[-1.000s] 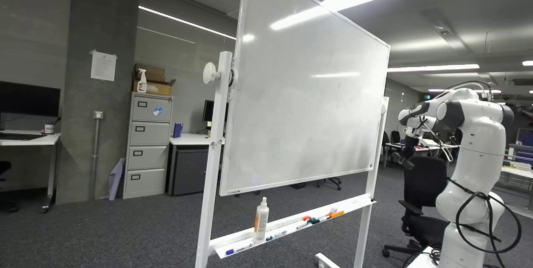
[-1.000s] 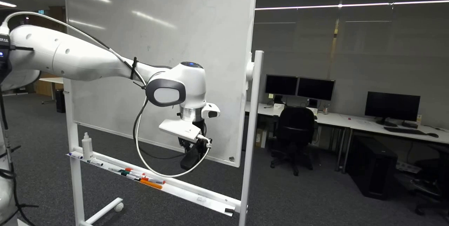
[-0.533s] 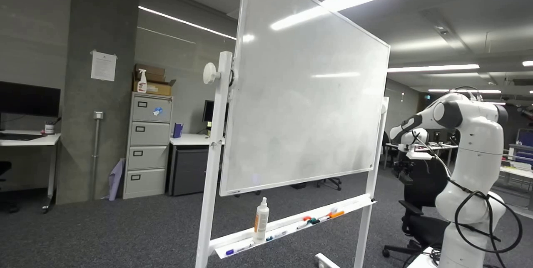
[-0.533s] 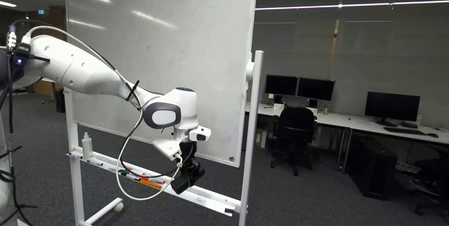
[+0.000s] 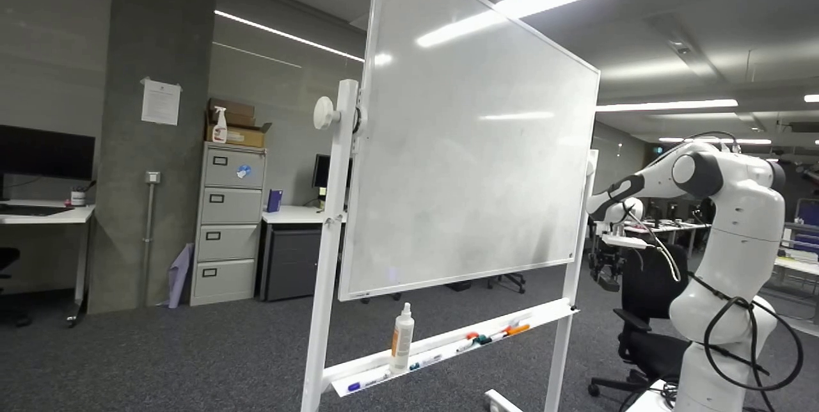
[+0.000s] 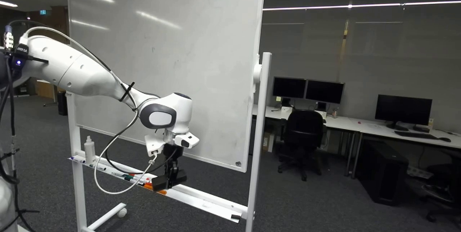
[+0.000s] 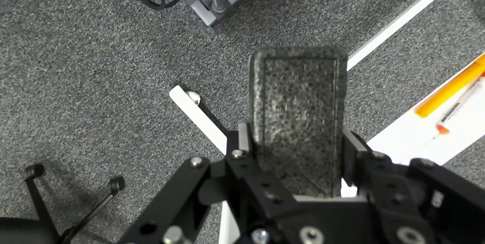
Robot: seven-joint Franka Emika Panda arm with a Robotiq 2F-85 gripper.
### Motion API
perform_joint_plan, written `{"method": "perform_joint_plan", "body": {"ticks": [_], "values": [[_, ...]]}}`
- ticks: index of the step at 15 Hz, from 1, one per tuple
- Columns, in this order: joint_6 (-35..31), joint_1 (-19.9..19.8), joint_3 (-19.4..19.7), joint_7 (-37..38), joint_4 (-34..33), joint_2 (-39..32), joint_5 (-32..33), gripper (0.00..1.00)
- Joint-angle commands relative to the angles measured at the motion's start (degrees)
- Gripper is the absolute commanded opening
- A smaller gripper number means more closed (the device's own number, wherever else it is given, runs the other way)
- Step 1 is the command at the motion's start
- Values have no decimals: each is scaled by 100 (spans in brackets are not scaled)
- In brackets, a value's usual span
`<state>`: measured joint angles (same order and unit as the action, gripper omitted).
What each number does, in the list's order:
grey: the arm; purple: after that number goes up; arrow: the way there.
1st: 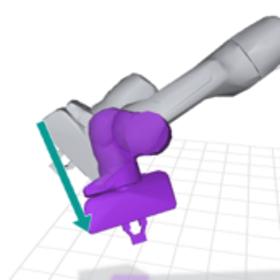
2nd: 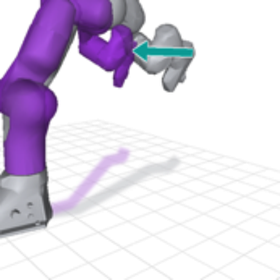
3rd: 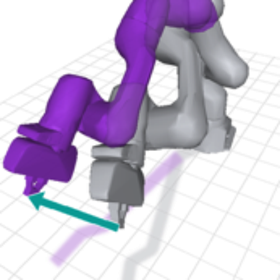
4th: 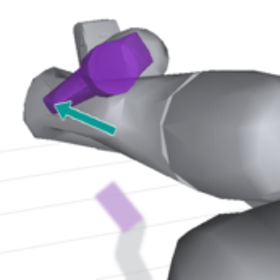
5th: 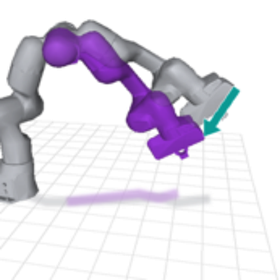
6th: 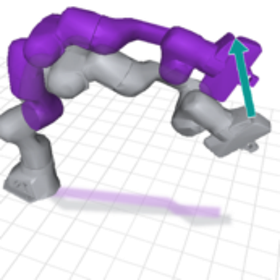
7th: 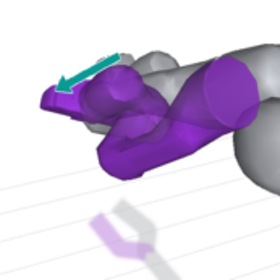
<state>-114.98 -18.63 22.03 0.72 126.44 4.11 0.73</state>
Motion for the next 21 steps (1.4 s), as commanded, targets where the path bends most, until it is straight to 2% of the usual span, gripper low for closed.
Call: {"method": "perform_joint_plan", "body": {"ticks": [1,4,5,8,10,15,18,21], "values": [[20,-67,-57,-8,-22,-28,-5,59],[18,-88,-35,-13,-22,-66,-5,59],[18,-89,-32,-13,-22,-65,-5,34],[319,-61,-55,467,-167,-405,-630,34],[164,-44,-89,798,-147,-712,-1183,34],[-511,-40,-301,1436,-122,-1466,-2735,34],[-1266,-41,-480,1514,-112,-1863,-3642,34],[-1988,3,-614,1464,-104,-2160,-4121,34]]}}
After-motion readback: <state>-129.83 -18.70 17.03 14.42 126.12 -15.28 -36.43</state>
